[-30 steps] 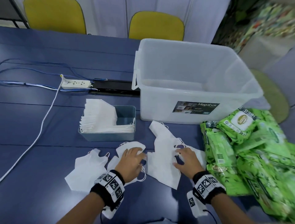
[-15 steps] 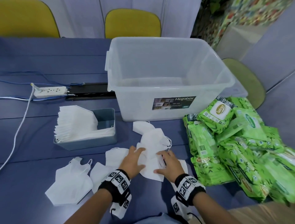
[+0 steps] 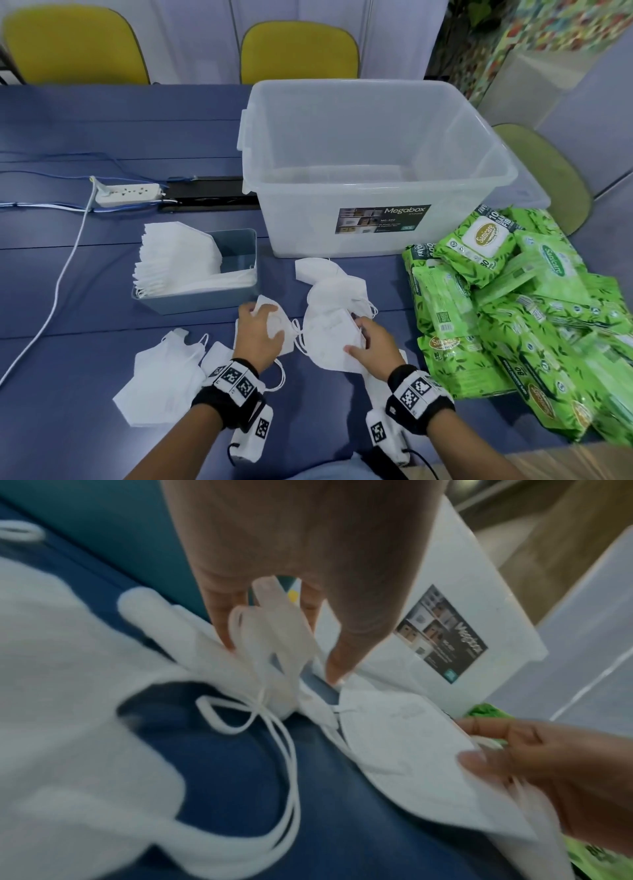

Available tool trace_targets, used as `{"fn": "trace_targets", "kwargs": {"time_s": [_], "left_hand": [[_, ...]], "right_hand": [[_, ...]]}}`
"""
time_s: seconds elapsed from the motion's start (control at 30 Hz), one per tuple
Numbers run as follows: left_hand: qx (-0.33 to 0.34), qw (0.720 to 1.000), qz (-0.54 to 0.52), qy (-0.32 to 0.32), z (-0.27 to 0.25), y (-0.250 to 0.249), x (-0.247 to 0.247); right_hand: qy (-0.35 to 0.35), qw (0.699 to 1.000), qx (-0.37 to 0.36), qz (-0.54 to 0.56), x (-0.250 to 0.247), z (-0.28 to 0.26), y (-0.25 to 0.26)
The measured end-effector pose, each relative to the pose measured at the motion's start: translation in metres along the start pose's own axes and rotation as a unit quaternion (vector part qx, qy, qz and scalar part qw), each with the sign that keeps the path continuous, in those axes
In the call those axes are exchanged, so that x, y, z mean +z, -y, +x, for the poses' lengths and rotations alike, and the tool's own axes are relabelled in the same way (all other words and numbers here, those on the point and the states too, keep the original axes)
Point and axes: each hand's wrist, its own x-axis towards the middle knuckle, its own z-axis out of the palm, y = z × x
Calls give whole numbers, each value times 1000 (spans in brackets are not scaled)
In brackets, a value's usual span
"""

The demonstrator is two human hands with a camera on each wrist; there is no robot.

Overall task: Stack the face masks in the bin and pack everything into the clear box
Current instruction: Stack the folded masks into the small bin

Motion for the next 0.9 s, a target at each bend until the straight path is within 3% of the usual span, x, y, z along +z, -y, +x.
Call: {"fn": "trace_targets", "kwargs": {"time_s": [0.07,0.17,0.33,0.5,0.63,0.77,0.83,0.9], "left_hand": [[53,998,20,-22,-4,-6,1],[122,992,36,-5,-9,-21,0],[100,985,-133,46,-12,-48,-11],[91,968,-233,-3,-8,-51,-32],[81,976,-201,-3,-6,-44,-51],[65,978,-198,-8,-8,-33,-61],[65,977,-204,-15,-10,-32,-64],[73,974,-215,-17,-11,-30,-66]], "right_hand": [[-12,997,-19,69,-6,-2,5],[1,984,-40,174,-16,-4,14],[42,966,-62,249,-23,-11,31],[-6,986,-59,154,-26,-7,33],[-11,999,-40,11,-32,3,31],[-26,988,-23,-152,-27,7,44],[-11,988,-49,-147,-21,5,59],[59,993,-76,-74,-16,1,77]]}}
